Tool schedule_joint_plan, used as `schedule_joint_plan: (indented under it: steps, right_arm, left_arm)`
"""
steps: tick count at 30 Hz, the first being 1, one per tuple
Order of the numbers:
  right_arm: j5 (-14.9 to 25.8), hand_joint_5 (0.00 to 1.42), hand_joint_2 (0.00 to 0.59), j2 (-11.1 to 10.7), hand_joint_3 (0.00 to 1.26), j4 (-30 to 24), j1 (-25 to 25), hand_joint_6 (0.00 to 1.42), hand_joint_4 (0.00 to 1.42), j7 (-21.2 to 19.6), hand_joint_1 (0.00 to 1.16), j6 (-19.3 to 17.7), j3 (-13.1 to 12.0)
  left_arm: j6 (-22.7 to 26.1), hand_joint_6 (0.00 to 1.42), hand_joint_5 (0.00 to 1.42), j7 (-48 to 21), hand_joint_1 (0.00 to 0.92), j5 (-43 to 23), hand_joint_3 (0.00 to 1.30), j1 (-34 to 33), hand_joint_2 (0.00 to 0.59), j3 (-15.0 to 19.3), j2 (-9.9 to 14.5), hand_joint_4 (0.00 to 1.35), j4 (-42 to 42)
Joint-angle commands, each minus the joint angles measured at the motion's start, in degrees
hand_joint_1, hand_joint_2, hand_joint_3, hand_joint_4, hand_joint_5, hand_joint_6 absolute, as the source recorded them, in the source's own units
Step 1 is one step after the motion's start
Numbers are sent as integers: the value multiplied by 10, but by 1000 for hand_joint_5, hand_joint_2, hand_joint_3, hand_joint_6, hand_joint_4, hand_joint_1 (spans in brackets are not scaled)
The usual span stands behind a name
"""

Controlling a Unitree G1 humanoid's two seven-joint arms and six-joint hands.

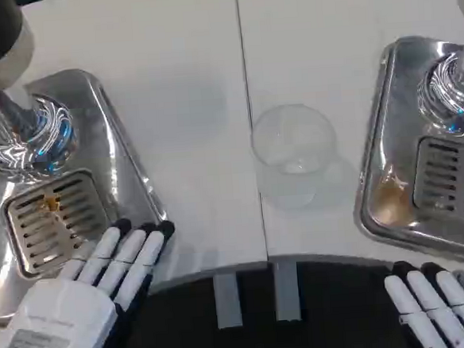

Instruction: Grasp the cup under the faucet to collect the drink, then remove the cup.

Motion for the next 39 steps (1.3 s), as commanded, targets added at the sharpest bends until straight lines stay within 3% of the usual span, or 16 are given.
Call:
schedule_joint_plan:
  steps: [1, 7, 12, 16, 21, 25, 31, 39]
  right_arm:
    - [8, 0, 506, -1, 0, -8, 3, 40, 0, 10, 255, 3, -3]
    - [15, 0, 506, -3, 0, -12, -2, 45, 0, 22, 256, 3, -9]
    - [17, 0, 506, -3, 0, -13, 2, 46, 0, 25, 256, 3, -12]
    - [18, 0, 505, -1, 0, -16, 15, 47, 0, 24, 256, 1, -14]
    - [19, 0, 498, 2, 0, -26, 27, 47, 0, 27, 254, 1, -14]
    - [24, 0, 496, 8, 0, -30, 33, 47, 0, 32, 254, 4, -13]
    - [25, 0, 476, 13, 0, -32, 42, 61, 0, 33, 261, 1, -12]
    - [41, 0, 465, 14, 0, -35, 42, 62, 0, 46, 258, 2, -19]
  left_arm:
    - [5, 112, 0, 5, 0, -2, 0, 4, 122, -6, -4, 0, 4]
    - [8, 113, 0, 2, 0, -13, 0, 1, 120, -7, -11, 0, 6]
    - [21, 148, 36, -22, 0, -80, 0, -23, 68, -7, -31, 0, 7]
    - [36, 182, 66, -52, 0, -154, 0, -65, 56, -16, -55, 0, 18]
    - [45, 186, 69, -82, 1, -201, 0, -122, 47, -37, -71, 0, 39]
    - [51, 184, 69, -100, 69, -220, 0, -169, 41, -58, -80, 0, 66]
    - [71, 168, 52, -108, 271, -237, 0, -235, 60, -79, -101, 0, 115]
    - [88, 168, 52, -76, 315, -215, 0, -325, 61, -99, -123, 0, 213]
